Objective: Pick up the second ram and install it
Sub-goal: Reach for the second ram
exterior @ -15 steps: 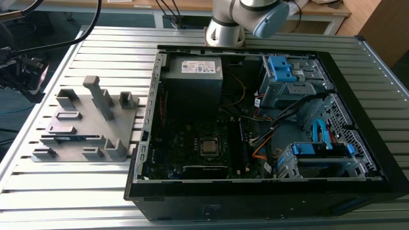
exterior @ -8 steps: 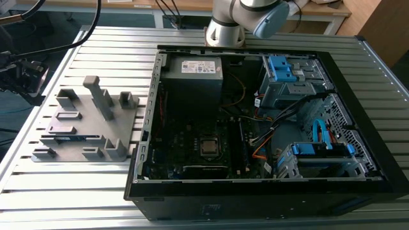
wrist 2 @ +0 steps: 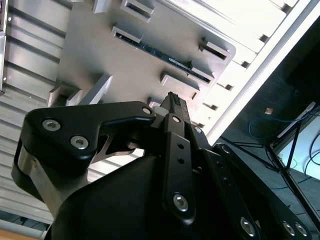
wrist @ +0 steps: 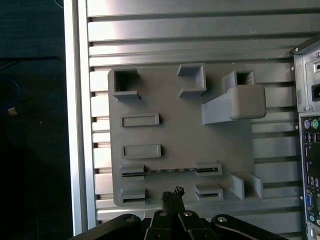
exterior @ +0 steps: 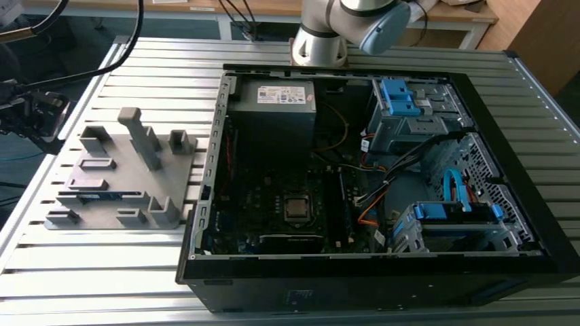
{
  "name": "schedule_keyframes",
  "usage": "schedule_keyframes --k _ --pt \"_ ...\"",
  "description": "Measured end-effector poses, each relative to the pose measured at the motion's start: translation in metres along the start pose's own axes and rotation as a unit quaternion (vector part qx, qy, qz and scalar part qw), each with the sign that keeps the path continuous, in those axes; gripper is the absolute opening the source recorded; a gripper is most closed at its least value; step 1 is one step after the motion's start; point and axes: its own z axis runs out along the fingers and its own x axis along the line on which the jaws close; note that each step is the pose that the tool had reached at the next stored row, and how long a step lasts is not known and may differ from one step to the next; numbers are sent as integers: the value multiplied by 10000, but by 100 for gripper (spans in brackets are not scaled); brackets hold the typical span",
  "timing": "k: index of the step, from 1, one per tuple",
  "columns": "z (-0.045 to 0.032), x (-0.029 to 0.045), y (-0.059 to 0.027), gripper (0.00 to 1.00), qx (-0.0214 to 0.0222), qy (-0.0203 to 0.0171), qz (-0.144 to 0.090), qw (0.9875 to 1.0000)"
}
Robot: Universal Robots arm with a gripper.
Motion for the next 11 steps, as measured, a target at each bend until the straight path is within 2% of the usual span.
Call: schedule_keyframes --k 6,11 --pt "57 -10 -23 10 0 0 1 10000" --pt "141 -51 -24 10 24 5 -89 10000"
